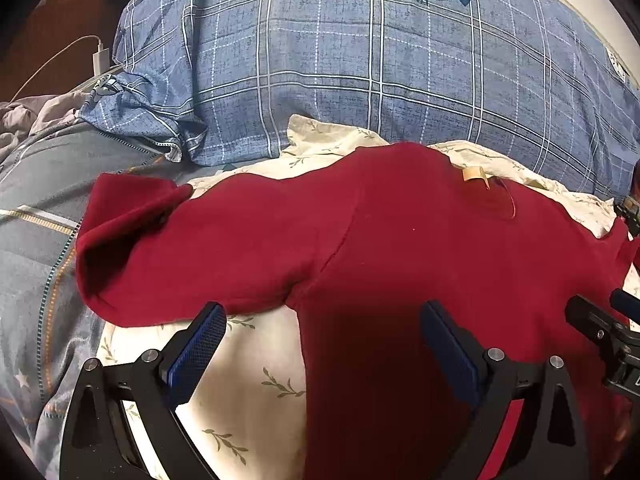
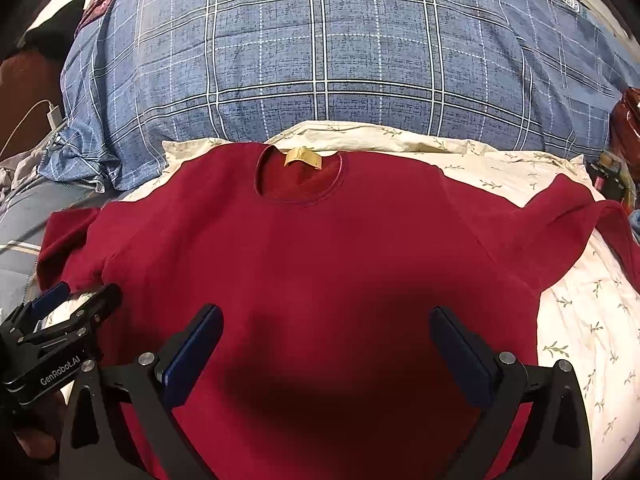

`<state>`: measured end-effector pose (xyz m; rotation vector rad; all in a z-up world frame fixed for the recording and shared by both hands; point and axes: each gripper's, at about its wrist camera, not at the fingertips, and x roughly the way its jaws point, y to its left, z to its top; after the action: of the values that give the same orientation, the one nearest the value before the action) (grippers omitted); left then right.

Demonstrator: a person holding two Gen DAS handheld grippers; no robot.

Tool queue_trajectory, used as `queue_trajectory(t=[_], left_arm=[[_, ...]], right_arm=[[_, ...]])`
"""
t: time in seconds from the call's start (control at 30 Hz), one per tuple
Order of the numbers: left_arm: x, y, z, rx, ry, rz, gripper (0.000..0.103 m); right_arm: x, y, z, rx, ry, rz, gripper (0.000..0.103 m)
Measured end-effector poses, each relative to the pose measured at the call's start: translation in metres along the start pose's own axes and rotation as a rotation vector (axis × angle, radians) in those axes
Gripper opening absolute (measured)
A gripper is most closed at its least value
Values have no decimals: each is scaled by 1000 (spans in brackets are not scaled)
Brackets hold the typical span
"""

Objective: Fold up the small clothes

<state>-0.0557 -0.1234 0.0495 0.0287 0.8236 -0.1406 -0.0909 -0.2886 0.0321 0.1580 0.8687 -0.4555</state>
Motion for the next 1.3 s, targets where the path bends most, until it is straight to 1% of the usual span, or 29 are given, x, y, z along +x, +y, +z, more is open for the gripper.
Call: queue_trajectory(t=[0.27,0.53,0.9,0.97,1.07,1.2,1.3], left_arm=[[-1,0,-1,-4,-6,-8,97],[-2,1,-2,-6,-11,-7,97],[-5,6,1,-15,-23,-7,97],[-7,11,3,-29,-33,2,97],[-8,23,7,-78,-49,23,97],[-5,32,7,-117,-37,27,97],[-4,35,9,-124,-37,35,97]], right_arm=[[4,-4,0,16,13,-19,103],[6,1,-2,-3,21,-23,103],[6,-1,0,16,21,-26,103],[6,-1,2,20,21,-19,103],[5,0,4,21,14,-13,103],[6,6,5,12,19,-6,103],[6,10,5,0,19,-3,103]])
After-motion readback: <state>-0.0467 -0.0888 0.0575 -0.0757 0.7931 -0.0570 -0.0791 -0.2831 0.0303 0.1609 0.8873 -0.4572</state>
